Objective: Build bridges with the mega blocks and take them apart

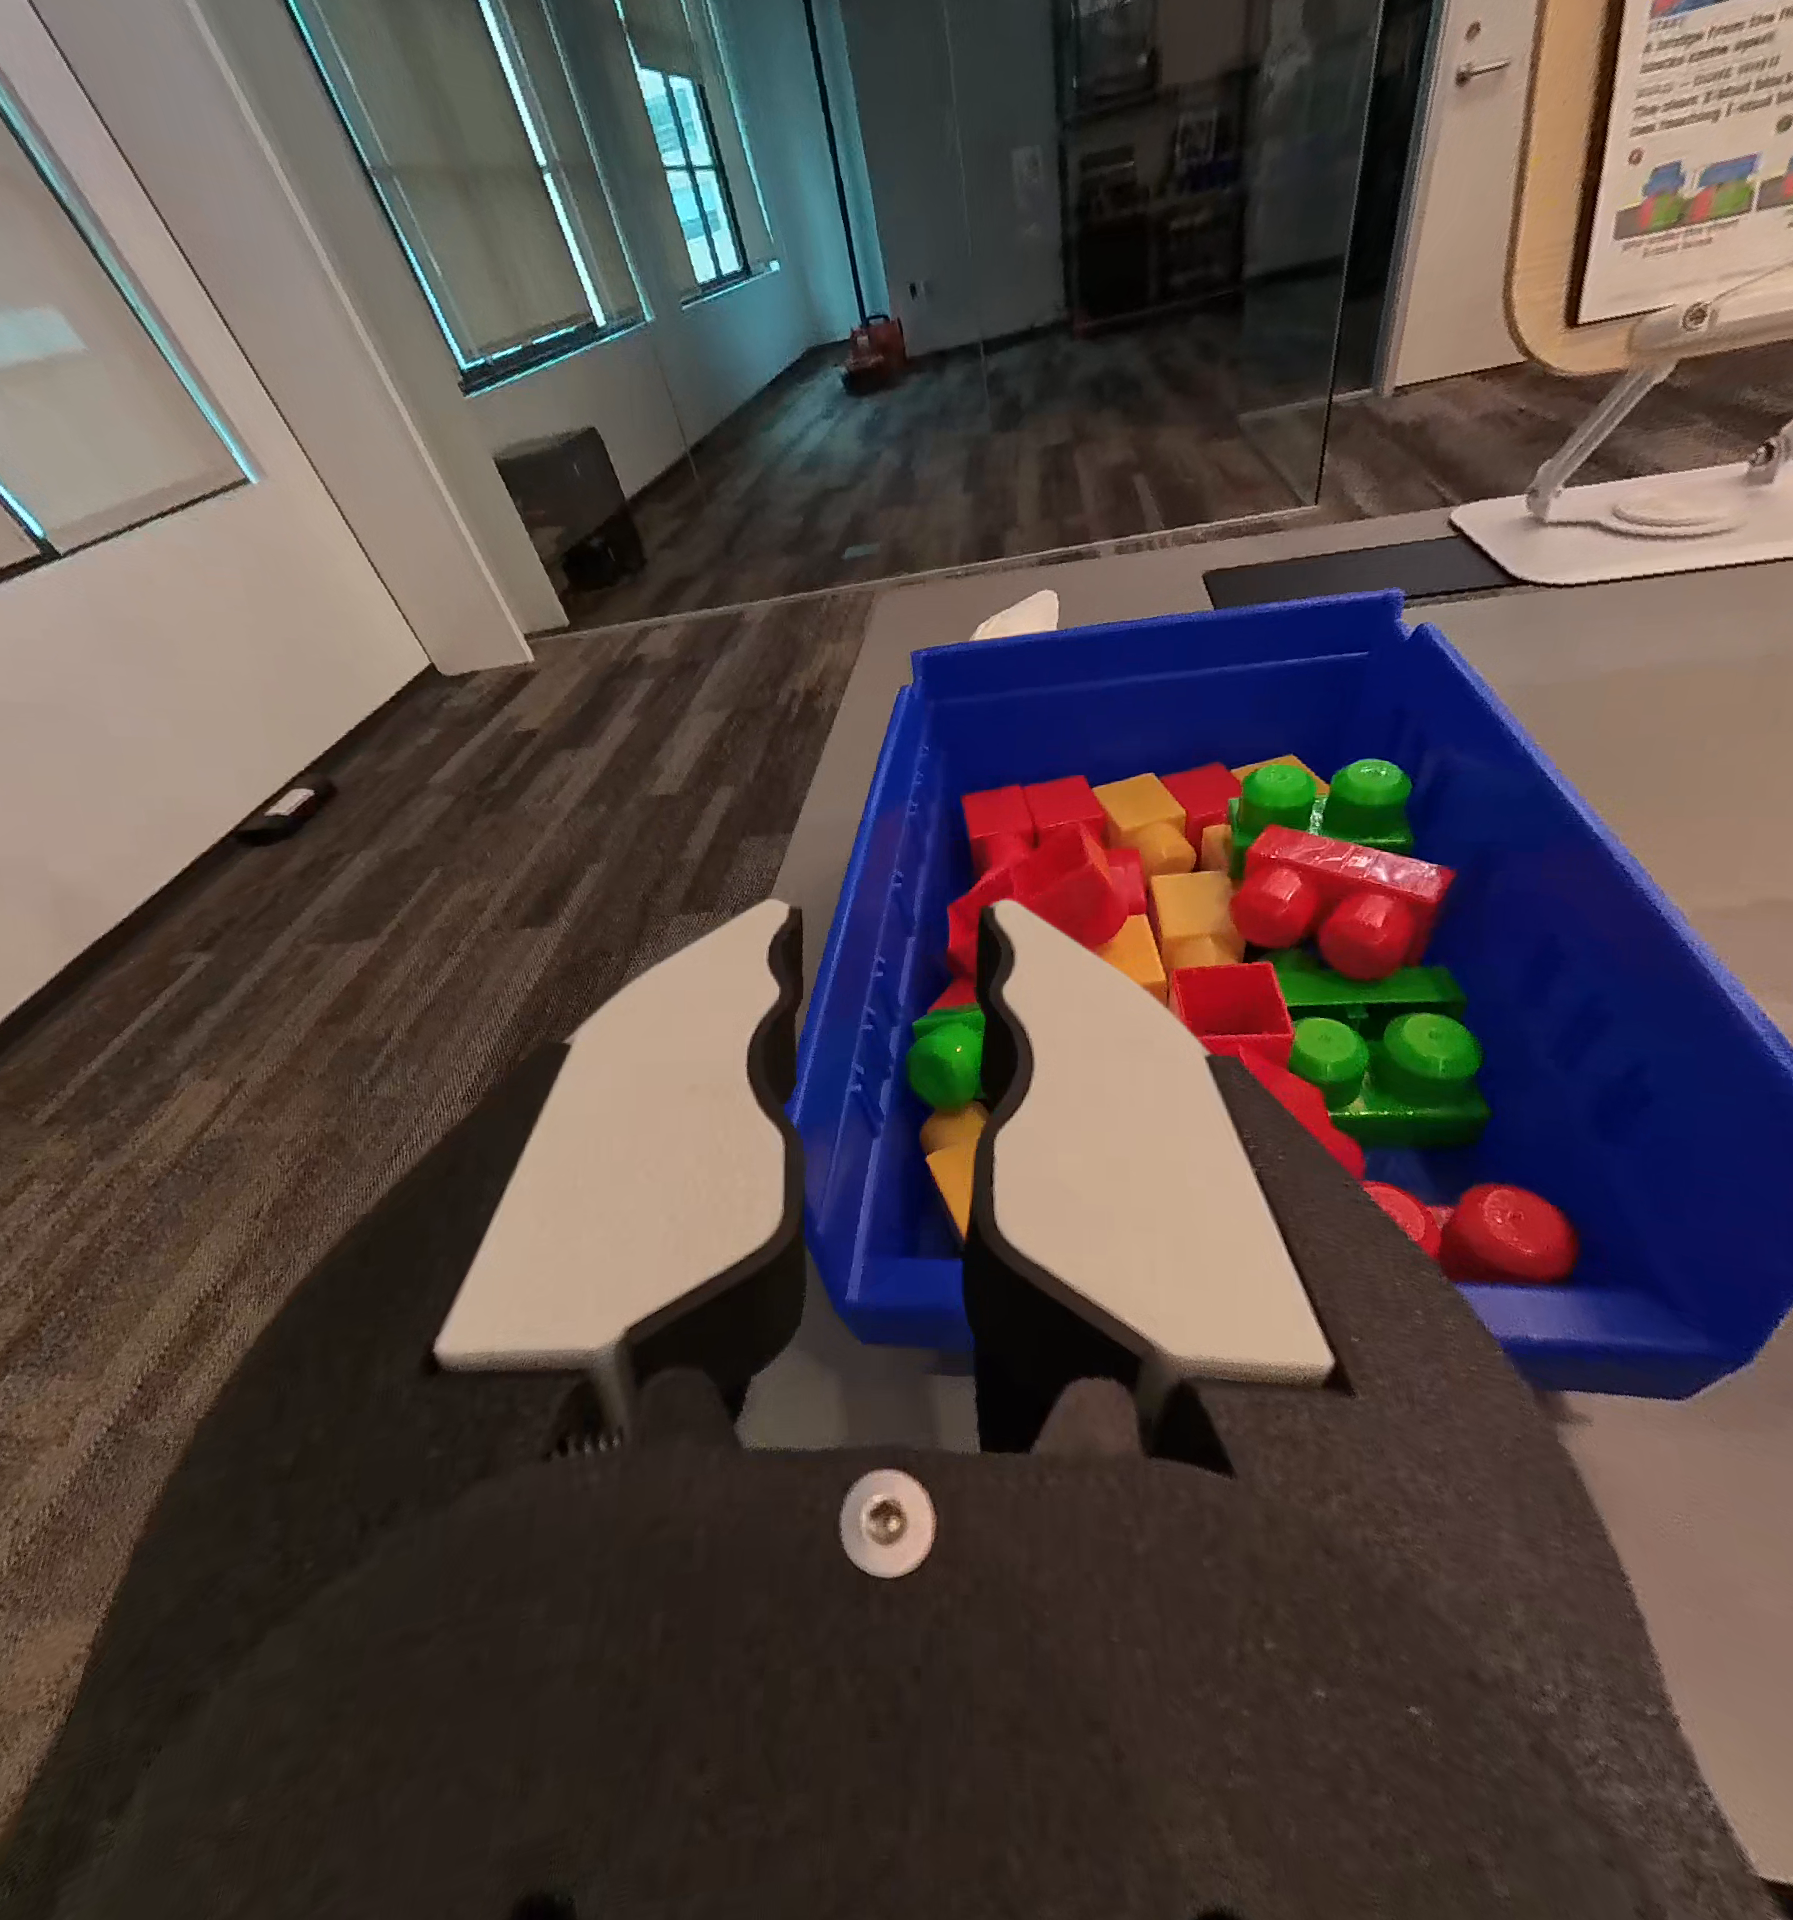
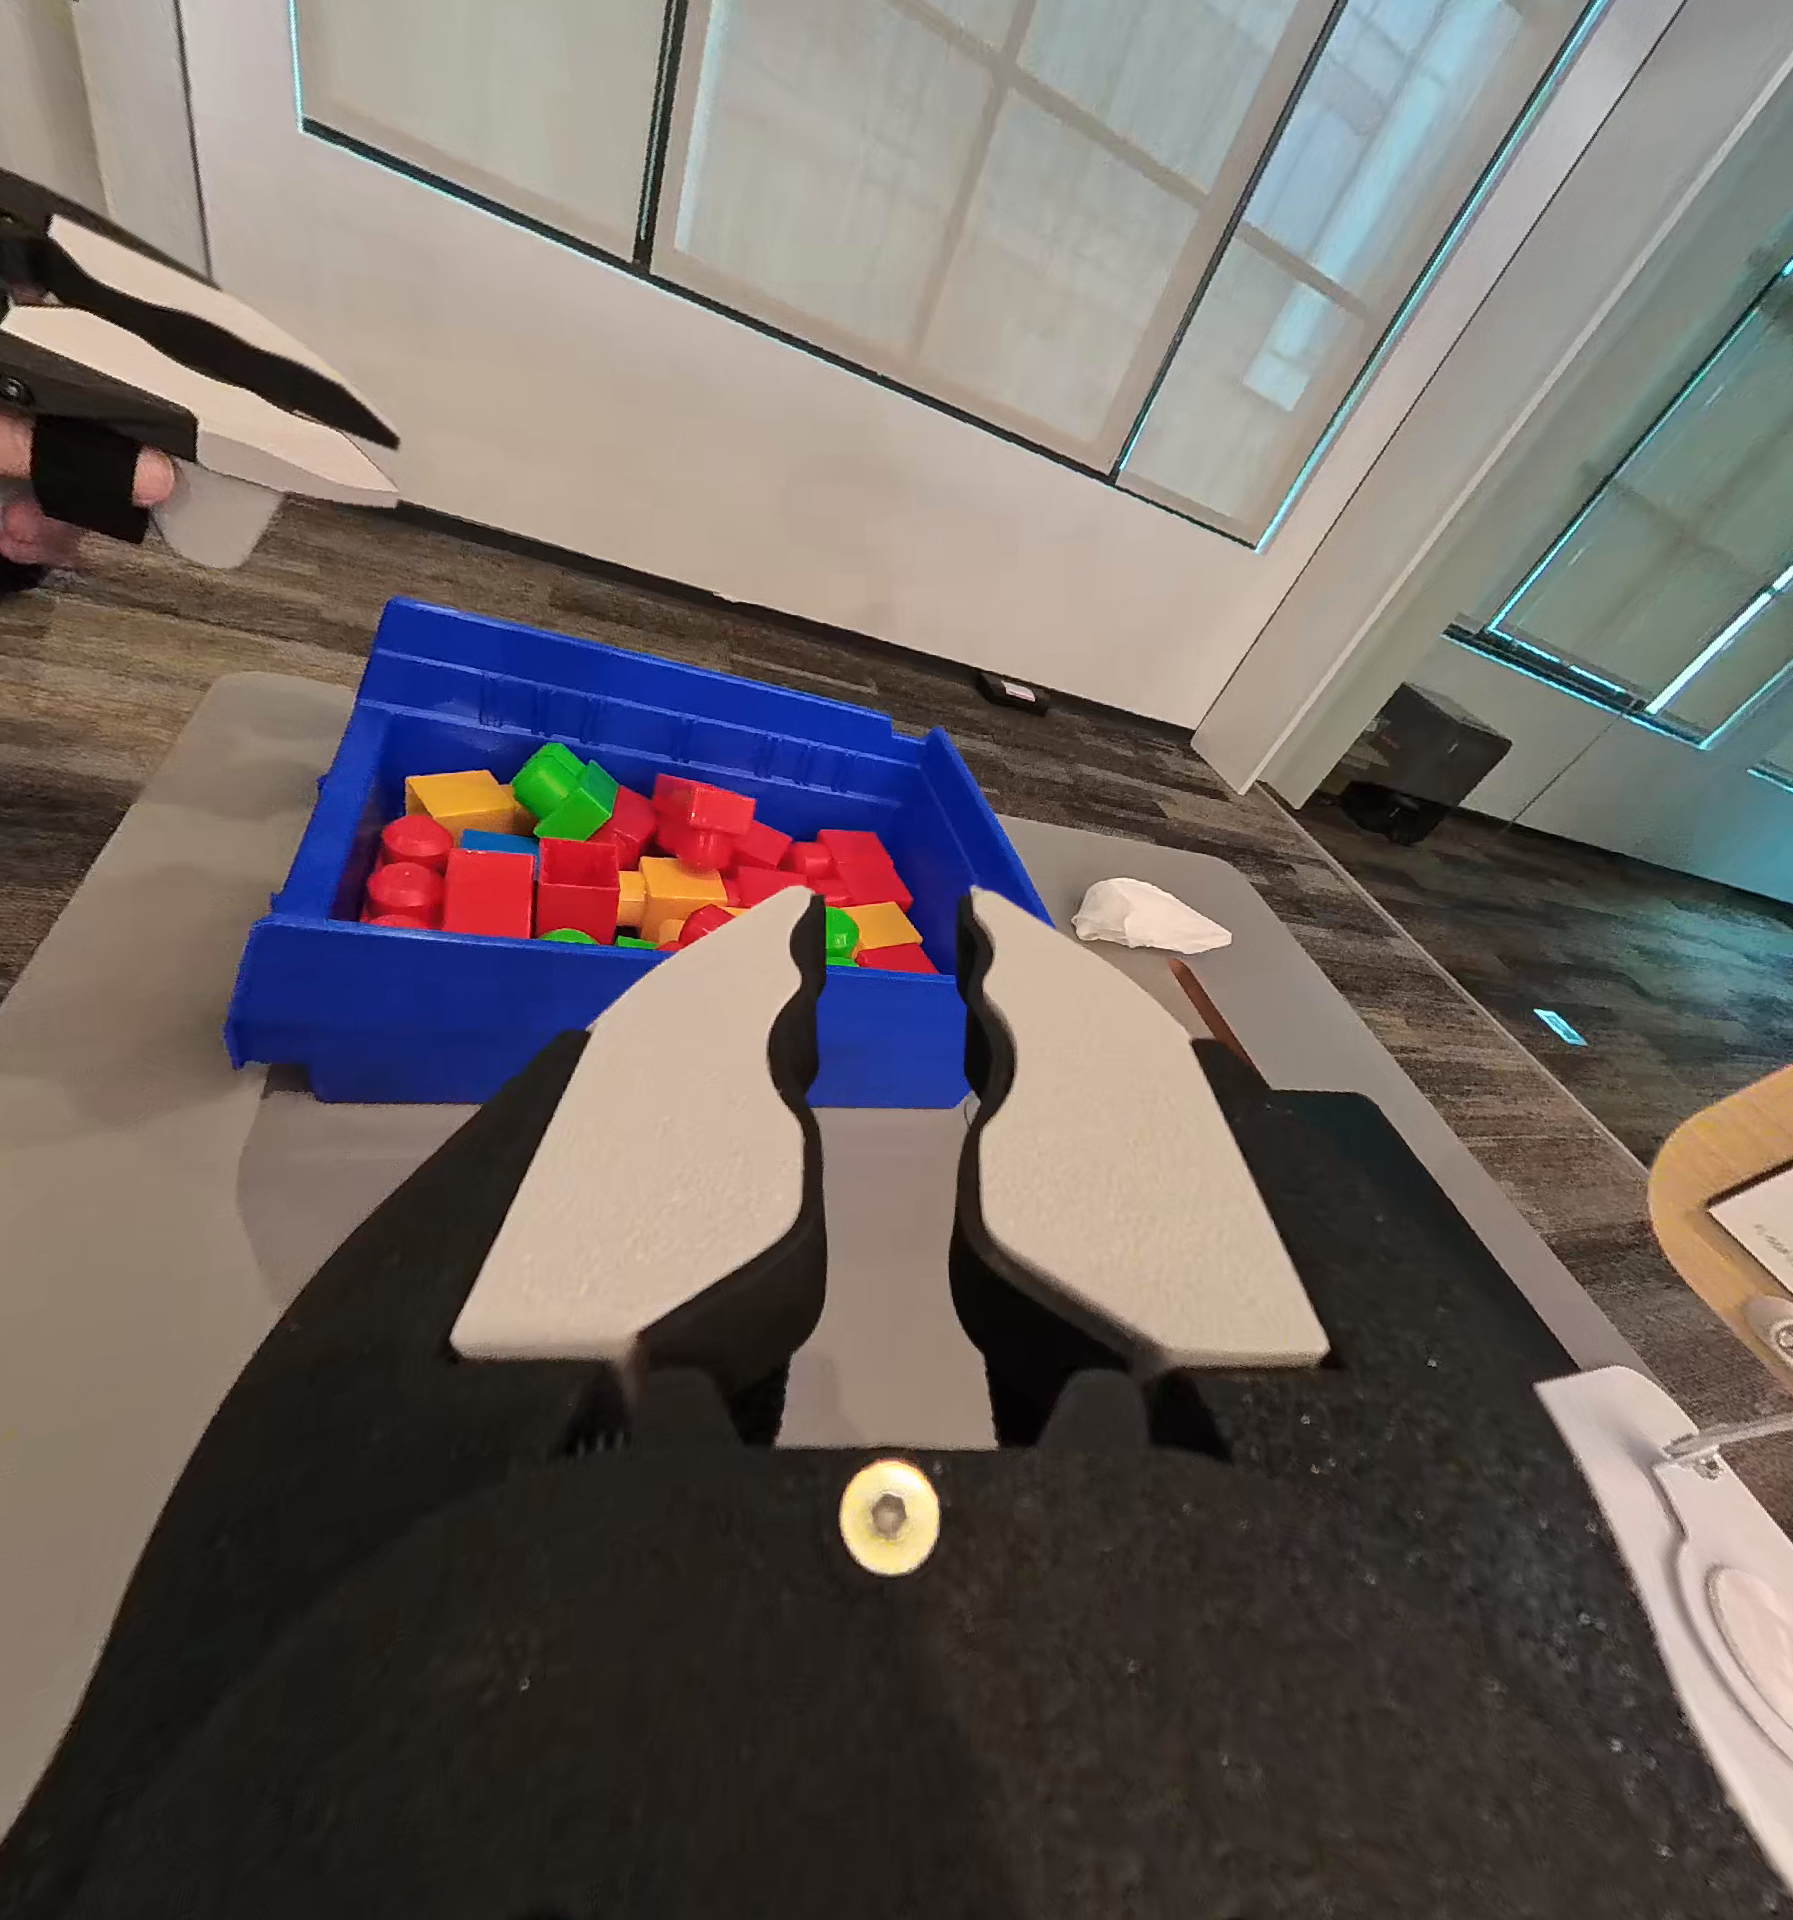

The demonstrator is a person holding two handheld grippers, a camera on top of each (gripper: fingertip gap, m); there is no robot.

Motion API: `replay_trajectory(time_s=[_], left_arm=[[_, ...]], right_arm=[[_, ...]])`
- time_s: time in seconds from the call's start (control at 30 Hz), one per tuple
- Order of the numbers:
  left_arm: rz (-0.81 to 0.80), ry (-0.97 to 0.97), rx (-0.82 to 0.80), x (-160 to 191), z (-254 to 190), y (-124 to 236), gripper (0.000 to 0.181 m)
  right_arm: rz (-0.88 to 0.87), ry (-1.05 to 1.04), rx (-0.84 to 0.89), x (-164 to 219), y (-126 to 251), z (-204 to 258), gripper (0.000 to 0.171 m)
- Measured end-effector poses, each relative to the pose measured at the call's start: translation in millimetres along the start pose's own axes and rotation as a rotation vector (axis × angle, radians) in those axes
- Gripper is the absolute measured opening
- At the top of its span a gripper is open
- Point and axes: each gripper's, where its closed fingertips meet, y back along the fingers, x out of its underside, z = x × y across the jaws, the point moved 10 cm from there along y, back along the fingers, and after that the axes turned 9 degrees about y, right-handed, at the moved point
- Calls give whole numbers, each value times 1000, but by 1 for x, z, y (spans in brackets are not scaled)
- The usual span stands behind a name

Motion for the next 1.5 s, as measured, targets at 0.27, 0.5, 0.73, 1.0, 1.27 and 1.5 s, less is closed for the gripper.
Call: replay_trajectory(time_s=[0.27, 0.5, 0.73, 1.0, 1.27, 1.5], left_arm=[[8, 27, -2, -1, -3, -3, 33], [-53, 35, 42, -7, -27, -8, 33], [-31, -5, 90, -9, -55, -24, 33], [190, 13, 42, 3, -38, -29, 31], [489, 109, 38, 11, -24, -35, 31], [722, 304, 132, 3, -17, -49, 41]], right_arm=[[7, -34, 33, 12, 2, -2, 25], [71, -30, 460, 31, 75, -20, 32], [118, -254, 722, 102, 170, -32, 33], [148, -242, 660, 128, 160, -30, 40], [132, -211, 613, 130, 146, -27, 41], [146, -182, 587, 130, 142, -21, 43]])
